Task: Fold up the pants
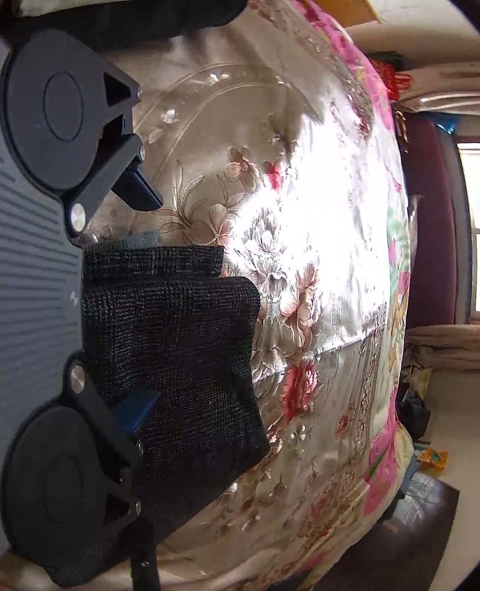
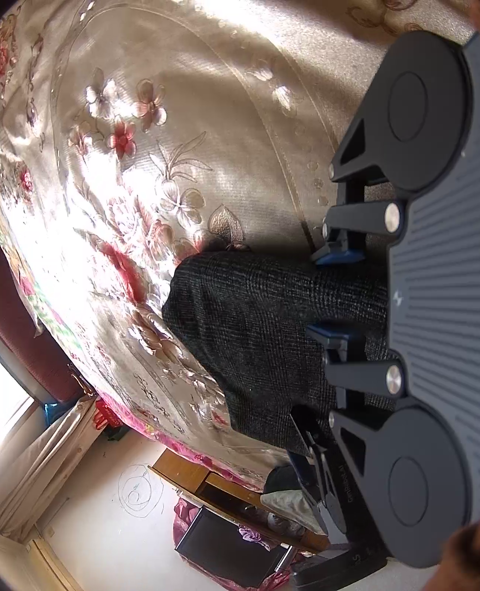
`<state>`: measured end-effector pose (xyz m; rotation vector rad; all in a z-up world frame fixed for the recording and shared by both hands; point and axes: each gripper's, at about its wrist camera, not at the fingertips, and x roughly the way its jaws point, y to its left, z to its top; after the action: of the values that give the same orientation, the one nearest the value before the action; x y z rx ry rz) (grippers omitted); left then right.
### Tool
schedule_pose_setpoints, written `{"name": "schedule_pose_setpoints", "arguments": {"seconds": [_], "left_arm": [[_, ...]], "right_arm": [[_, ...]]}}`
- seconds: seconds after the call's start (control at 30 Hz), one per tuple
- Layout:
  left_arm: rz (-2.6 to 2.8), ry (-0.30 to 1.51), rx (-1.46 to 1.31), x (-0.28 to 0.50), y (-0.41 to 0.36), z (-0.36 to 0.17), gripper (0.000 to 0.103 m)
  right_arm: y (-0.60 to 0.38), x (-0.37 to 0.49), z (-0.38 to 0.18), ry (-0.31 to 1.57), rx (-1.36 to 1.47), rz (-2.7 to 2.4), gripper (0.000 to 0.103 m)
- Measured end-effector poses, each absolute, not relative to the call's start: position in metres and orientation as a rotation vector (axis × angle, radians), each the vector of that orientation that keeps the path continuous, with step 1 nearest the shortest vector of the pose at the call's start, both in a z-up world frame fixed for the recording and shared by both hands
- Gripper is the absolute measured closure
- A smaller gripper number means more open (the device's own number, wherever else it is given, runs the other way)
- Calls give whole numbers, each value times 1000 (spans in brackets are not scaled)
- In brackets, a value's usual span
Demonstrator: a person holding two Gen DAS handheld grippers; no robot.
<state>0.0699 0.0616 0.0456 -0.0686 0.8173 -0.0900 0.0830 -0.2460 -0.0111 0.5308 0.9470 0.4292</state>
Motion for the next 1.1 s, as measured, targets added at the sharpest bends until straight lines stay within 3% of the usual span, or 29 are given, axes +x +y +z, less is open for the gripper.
{"name": "schedule_pose_setpoints", "arguments": {"seconds": [0.23,0.4,0.57,0.73,1.1], "left_arm": [[-48,752,154,28,34,64,0],[-56,823,173,10,11,52,0],[-40,819,154,-14,4,53,0],[-1,791,204,-34,-11,59,0],[-6,783,130,-56,-13,59,0]], "right_arm": [[-243,60,26,817,492,443,68],[-207,57,1,935,365,407,69],[-210,32,27,872,409,420,68],[-196,-9,49,792,278,412,68],[-197,-42,32,833,322,385,68]]}}
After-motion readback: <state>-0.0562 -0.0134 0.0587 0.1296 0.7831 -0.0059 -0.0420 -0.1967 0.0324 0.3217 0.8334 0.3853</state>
